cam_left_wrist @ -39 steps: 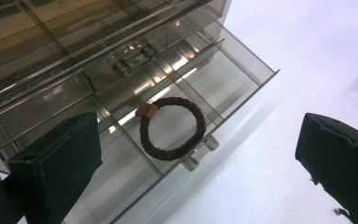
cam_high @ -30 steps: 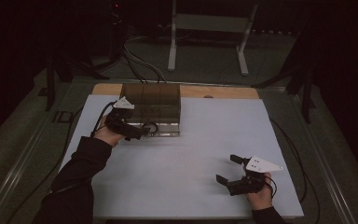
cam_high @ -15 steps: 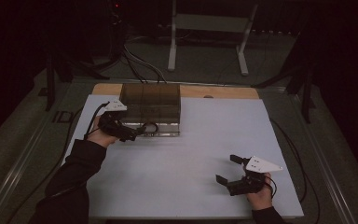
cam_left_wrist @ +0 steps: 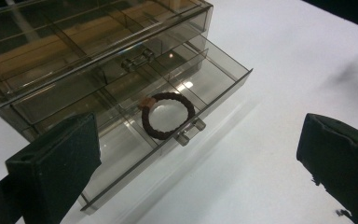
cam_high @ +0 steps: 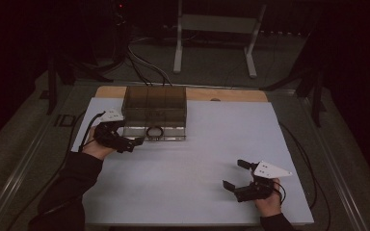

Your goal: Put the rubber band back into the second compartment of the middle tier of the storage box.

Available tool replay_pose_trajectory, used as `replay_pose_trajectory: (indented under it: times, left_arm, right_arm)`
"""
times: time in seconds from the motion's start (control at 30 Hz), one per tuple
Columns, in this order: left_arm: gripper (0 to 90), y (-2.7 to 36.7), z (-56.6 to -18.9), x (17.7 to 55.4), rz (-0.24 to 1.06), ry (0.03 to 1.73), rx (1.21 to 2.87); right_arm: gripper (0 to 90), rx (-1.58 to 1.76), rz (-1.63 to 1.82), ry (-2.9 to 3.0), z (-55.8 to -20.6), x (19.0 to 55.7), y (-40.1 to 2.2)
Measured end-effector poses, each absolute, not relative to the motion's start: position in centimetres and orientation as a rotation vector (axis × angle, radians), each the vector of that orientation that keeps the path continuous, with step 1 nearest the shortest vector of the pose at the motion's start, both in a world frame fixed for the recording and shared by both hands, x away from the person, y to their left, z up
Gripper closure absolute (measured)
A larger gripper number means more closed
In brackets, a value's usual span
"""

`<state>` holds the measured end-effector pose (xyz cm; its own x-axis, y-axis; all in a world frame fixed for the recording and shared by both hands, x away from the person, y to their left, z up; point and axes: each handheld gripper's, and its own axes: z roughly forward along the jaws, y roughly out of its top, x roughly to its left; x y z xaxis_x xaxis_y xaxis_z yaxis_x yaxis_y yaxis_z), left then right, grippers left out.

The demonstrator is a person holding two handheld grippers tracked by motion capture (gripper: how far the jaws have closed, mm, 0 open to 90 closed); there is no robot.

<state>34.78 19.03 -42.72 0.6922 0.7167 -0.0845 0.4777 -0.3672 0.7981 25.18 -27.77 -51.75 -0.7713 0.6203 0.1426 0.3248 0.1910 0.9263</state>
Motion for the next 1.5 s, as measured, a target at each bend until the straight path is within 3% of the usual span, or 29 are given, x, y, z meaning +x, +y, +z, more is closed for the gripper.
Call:
replay_pose_trajectory:
  times: [0.93,1.03,1.5]
  left_arm:
    - [0.3,20.9,-47.1,31.3,0.372,0.981,2.078]
    - [0.3,21.1,-47.6,30.9,0.425,0.988,2.088]
    - [0.3,22.6,-50.7,28.7,0.386,1.071,2.006]
  right_arm:
    - [0.0,0.902,1.609,2.207,-51.8,25.2,-27.7]
    - [0.0,0.899,1.610,2.206,-51.7,25.1,-27.7]
    - [0.0,0.898,1.602,2.211,-51.8,25.1,-27.7]
